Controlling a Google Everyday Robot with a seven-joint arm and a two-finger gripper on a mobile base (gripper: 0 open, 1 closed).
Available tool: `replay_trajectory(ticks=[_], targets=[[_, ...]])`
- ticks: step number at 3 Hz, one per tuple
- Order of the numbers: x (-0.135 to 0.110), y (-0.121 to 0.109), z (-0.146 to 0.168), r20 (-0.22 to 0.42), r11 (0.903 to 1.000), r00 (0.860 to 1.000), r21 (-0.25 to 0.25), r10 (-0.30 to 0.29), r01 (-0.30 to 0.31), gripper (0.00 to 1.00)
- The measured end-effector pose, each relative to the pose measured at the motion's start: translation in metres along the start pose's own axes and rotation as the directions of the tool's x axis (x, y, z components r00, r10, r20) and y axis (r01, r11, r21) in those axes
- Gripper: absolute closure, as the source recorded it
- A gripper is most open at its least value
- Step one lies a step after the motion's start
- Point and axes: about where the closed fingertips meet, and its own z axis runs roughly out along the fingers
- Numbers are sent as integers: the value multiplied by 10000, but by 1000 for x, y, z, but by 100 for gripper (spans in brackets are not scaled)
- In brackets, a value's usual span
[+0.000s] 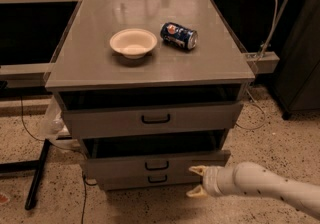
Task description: Close middle drawer
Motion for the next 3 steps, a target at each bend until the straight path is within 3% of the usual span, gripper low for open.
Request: replay_trajectory(ticks=[1, 2, 3], targets=[[-13, -63, 9, 435, 9968, 9962, 309, -751, 738, 65], [-16, -121, 32, 429, 9929, 9935, 601, -1058, 1031, 63], [-21, -136, 29, 454, 9907, 9928, 844, -1105, 1064, 39]])
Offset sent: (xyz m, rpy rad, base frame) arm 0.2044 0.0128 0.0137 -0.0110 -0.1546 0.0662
